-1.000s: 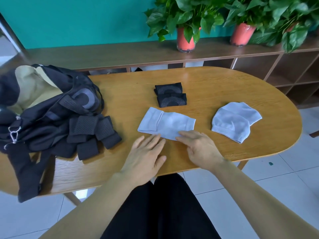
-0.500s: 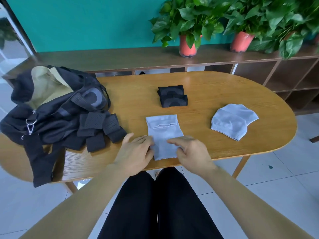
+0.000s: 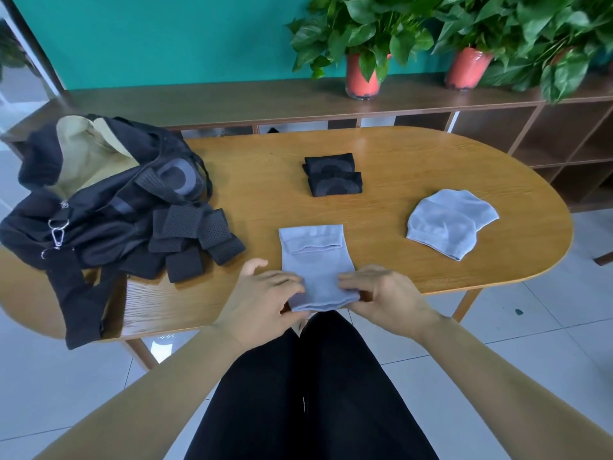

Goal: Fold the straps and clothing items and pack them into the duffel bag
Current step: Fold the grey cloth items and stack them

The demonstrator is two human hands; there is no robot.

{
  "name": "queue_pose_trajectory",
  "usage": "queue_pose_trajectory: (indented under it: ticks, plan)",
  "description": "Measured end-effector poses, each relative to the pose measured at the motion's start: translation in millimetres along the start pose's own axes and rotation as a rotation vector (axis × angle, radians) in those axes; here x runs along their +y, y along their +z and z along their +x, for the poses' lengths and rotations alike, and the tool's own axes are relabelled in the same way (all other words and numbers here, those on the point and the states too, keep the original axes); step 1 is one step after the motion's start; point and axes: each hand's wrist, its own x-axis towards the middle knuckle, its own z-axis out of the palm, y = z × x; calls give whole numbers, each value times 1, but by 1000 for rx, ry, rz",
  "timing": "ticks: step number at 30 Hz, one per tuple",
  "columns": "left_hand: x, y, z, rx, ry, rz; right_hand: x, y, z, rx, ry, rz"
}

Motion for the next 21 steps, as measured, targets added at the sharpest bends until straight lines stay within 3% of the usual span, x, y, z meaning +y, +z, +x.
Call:
queue_pose_trajectory:
  ticks: [3,6,9,14,21]
  plan:
    - [6,-3,3,20,-215,-115,-2,-5,11,-25,296,292]
    - [8,-4,18,31,-481,-314,-9,-2,25,84,464,473]
    - [8,-4,32,-1,-592,-271,-12,6,36,161,559,439]
    - [4,0,42,-47,-701,-151,-11,14,48,150,657,239]
    - [2,5,43,-37,-650,73,-11,23,47,181,584,-10]
